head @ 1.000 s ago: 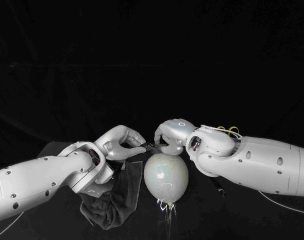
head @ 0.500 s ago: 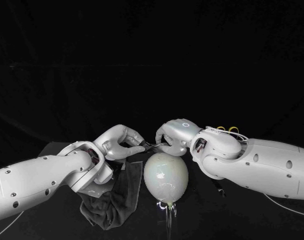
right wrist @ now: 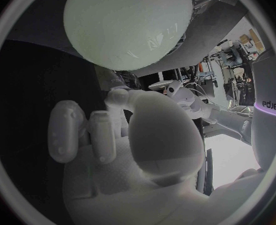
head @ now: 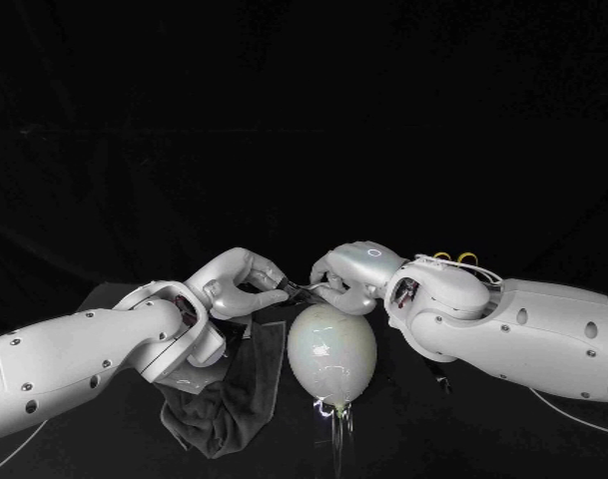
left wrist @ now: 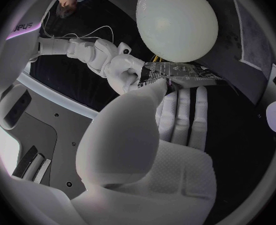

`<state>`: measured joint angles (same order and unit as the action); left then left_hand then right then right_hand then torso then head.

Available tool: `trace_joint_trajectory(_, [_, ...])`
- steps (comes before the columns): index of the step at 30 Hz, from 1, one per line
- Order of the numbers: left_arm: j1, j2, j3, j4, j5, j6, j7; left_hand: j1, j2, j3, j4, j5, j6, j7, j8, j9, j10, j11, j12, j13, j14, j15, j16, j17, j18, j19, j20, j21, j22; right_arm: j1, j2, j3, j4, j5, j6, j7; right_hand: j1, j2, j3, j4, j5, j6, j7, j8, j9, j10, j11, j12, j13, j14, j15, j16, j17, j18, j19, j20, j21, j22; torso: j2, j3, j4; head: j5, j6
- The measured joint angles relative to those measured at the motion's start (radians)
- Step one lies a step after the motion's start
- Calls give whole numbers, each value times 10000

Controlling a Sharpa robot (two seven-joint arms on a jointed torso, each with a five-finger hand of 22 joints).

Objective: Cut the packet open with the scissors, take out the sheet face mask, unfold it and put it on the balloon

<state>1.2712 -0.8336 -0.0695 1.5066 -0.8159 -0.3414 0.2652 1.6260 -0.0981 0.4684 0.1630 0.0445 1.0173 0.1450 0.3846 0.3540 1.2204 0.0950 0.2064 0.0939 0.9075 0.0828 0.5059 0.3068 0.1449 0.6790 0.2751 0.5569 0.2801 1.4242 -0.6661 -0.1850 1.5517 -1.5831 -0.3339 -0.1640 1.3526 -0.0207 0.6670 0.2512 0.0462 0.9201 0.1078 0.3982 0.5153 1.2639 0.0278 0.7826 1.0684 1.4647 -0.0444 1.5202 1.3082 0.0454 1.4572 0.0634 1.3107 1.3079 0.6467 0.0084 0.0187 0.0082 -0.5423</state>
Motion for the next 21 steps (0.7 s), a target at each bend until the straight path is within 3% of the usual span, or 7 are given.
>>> trace_joint_trajectory(10, [3, -3, 2, -13, 18, -2, 0, -26, -27, -1, 0, -7, -18, 12, 0, 1, 0, 0, 0, 1, 0, 0, 0, -10, 0, 0, 0, -1, 1, 16, -104, -1, 123, 172, 100, 133, -147, 196, 639, 278, 2, -515, 274, -606, -280, 118, 236, 360, 196, 33, 177, -79, -1, 0, -70, 109, -87, -6, 3, 3, -5, 0, 1])
trace_joint_trajectory(16, [5, -5, 3, -18, 25, -4, -4, -42, -36, 26, -29, -9, -9, 22, -1, 74, -1, 1, -2, -1, 0, 0, 0, -10, 0, 0, 0, -2, 14, 39, -191, -1, 187, 233, 31, 213, -302, 44, 785, 258, 4, -542, 301, -798, -380, 489, 255, 1300, 789, 0, 215, -29, -1, 0, -2, 179, 22, -3, 3, 4, -4, 1, 8])
trace_joint_trajectory(21, [5, -5, 3, -27, 33, -6, -9, -82, -22, 25, -29, -20, 5, 36, -18, 75, -1, 1, -3, -3, 0, 0, 0, -10, 0, 0, 0, -2, 14, 60, -264, 2, 229, 269, -117, 285, -465, 65, 871, 259, 5, -594, 353, -949, -482, 609, 296, 1816, 1128, 35, 250, 27, -9, -1, 34, 248, 107, -1, 1, 3, -4, 1, 15])
